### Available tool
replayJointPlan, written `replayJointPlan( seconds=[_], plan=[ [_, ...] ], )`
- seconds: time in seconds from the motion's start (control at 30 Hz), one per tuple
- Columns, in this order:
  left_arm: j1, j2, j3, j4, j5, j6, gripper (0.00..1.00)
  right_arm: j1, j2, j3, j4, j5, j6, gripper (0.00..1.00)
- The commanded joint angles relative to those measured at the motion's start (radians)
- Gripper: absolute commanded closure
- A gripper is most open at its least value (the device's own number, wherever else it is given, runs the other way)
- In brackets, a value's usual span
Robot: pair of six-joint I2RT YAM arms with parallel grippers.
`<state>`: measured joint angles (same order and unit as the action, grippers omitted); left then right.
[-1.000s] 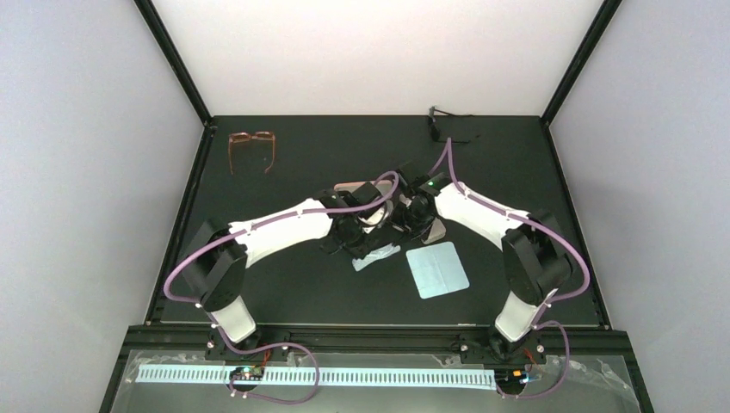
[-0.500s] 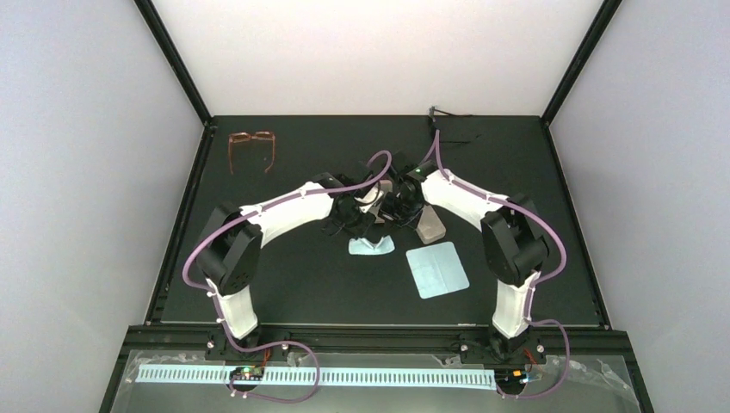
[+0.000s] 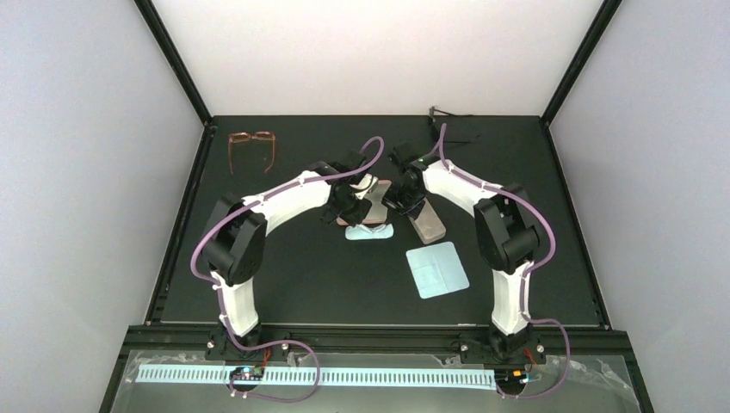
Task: Organize the sunglasses
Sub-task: Place the glasses cleaning cloth in the sunglasses case.
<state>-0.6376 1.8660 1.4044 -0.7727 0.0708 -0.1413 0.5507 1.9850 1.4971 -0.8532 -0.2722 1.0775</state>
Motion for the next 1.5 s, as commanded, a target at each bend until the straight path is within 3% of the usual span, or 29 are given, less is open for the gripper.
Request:
replayJointPlan(
  seconds=[0.0,1.47],
  plan=[
    [0.023,0.030,0.051,0.009,-0.009,0.005,0.99,-0.019,0.034,0.046,0.005,-0.003,-0.001,0.99],
    [0.116,0.192,0.203,0.012,-0.038,-0.015,0.99,-0.082,0.210,0.223,0.039,-0.027,-0.018,0.99]
  ],
)
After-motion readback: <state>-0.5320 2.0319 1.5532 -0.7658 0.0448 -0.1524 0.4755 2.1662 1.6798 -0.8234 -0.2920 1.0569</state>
